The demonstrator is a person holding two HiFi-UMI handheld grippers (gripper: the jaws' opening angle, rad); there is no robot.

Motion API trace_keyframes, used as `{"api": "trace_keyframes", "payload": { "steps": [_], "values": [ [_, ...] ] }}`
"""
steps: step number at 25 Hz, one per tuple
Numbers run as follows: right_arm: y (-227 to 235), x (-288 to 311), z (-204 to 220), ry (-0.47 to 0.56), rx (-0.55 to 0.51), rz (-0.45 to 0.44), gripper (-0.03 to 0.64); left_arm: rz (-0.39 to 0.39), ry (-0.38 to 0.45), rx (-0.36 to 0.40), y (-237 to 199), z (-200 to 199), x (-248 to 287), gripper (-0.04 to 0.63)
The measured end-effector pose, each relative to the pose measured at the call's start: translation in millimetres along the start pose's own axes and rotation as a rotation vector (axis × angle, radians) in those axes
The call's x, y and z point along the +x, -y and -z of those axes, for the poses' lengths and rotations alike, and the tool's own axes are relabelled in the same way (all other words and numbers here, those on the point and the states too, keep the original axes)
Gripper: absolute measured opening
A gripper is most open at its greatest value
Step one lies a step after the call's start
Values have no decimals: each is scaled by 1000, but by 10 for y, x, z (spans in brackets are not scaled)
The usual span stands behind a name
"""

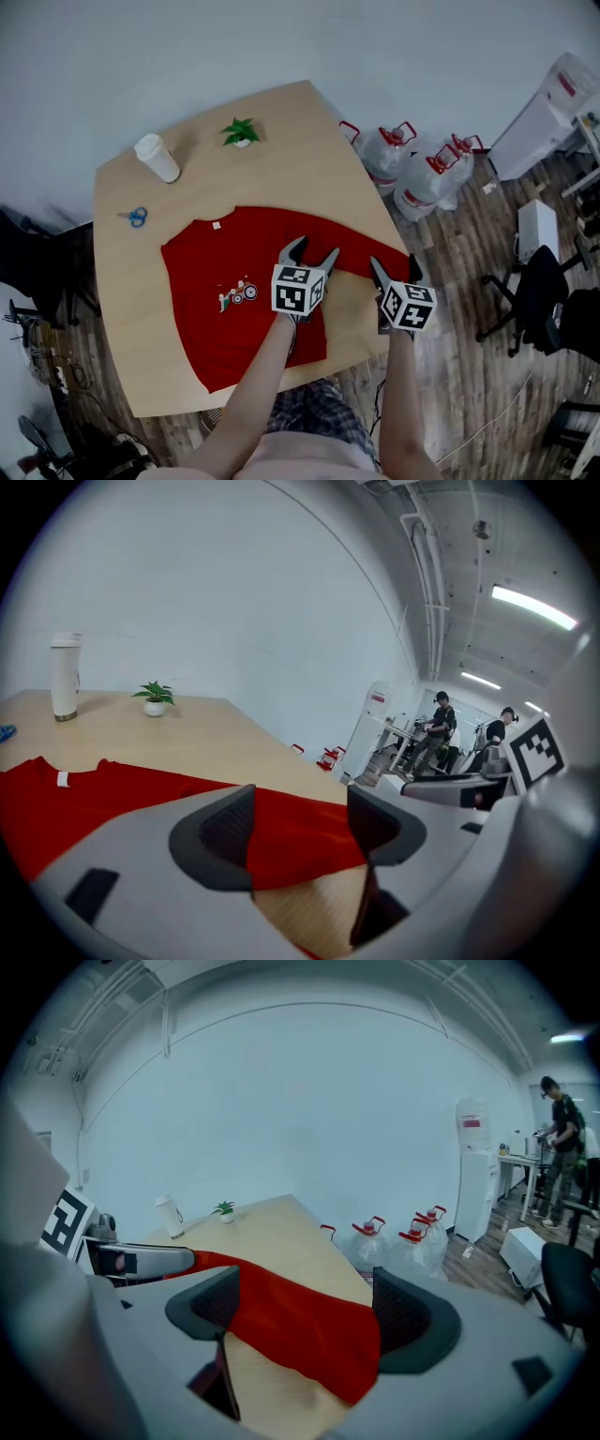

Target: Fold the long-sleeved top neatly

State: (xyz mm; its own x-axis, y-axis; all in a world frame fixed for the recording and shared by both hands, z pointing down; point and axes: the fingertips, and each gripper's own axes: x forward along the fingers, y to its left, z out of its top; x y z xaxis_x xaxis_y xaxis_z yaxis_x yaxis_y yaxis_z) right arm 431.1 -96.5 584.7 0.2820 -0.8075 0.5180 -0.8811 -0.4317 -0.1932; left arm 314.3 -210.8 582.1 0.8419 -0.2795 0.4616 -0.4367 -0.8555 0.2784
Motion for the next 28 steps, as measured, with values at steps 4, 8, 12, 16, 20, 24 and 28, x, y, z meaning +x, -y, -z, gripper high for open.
{"api": "trace_keyframes", "payload": {
  "steps": [4, 8, 12, 16, 20, 24, 28],
  "values": [
    [310, -187, 126, -6, 29, 58, 425, 58, -16, 8, 322, 52, 149, 308],
    [607, -357, 308, -28, 64, 112, 412, 111, -38, 20, 637, 149, 293, 336],
    [809, -440, 498, -55, 85, 147, 385, 145, -63, 25, 858, 277, 389, 362],
    [918, -419, 673, -89, 106, 170, 365, 150, -76, 27, 931, 345, 415, 362],
    [990, -373, 853, -138, 127, 192, 295, 148, -77, 27, 942, 362, 394, 362],
    [1043, -337, 1001, -195, 123, 220, 221, 148, -84, 25, 939, 395, 368, 362],
    [1029, -289, 1113, -249, 125, 221, 209, 142, -91, 20, 915, 426, 358, 362]
  ]
}}
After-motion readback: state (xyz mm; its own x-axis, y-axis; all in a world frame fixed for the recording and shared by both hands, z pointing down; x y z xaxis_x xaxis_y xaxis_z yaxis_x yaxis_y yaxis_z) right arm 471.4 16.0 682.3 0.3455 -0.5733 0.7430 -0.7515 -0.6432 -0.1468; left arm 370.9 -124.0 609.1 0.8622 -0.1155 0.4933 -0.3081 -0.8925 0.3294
